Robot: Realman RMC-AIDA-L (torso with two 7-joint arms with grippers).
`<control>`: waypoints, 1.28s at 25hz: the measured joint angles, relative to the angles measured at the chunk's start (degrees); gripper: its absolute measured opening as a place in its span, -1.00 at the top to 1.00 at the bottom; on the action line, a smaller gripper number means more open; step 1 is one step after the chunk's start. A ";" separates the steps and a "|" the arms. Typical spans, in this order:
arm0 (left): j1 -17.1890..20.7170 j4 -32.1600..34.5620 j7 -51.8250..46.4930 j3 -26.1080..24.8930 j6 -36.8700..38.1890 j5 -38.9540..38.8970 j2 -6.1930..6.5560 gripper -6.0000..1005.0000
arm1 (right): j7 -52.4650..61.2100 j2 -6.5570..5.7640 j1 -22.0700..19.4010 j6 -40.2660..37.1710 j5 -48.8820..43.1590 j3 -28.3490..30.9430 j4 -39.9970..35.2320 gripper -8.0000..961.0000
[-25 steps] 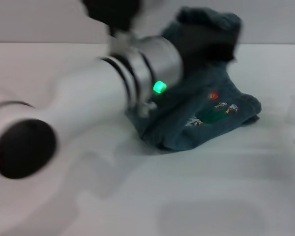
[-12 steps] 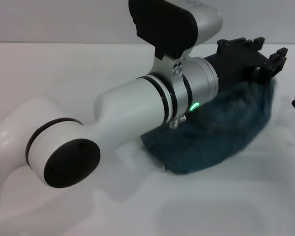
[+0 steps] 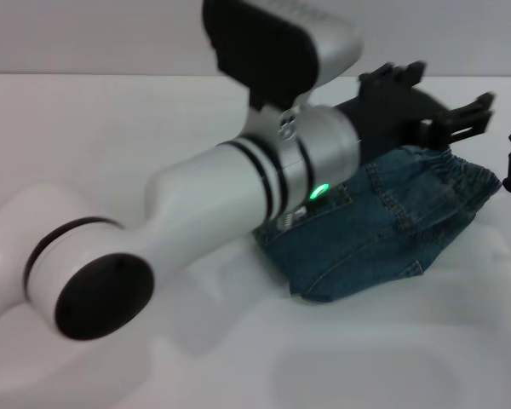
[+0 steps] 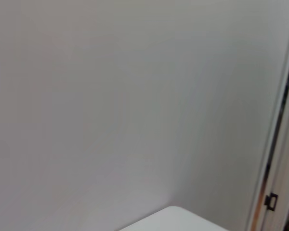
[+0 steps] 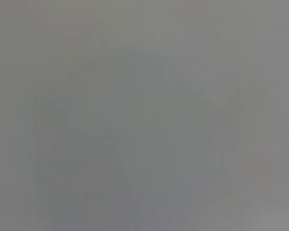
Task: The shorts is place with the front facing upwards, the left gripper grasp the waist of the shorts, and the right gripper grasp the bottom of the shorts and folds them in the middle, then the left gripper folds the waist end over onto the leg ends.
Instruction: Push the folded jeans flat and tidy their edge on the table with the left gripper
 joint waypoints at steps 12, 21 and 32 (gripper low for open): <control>15.85 2.48 2.50 3.36 14.35 3.28 0.05 -0.63 | -3.12 0.51 -3.72 -8.11 -0.80 1.02 -4.56 0.99; 18.33 14.89 0.36 13.01 35.99 6.53 -0.05 -0.19 | -3.93 0.63 -6.37 -15.87 -0.55 1.10 -9.65 0.99; 14.75 21.58 -5.30 22.45 34.08 7.01 -0.06 0.74 | -3.80 0.46 -5.67 -16.13 -0.48 1.01 -12.88 0.99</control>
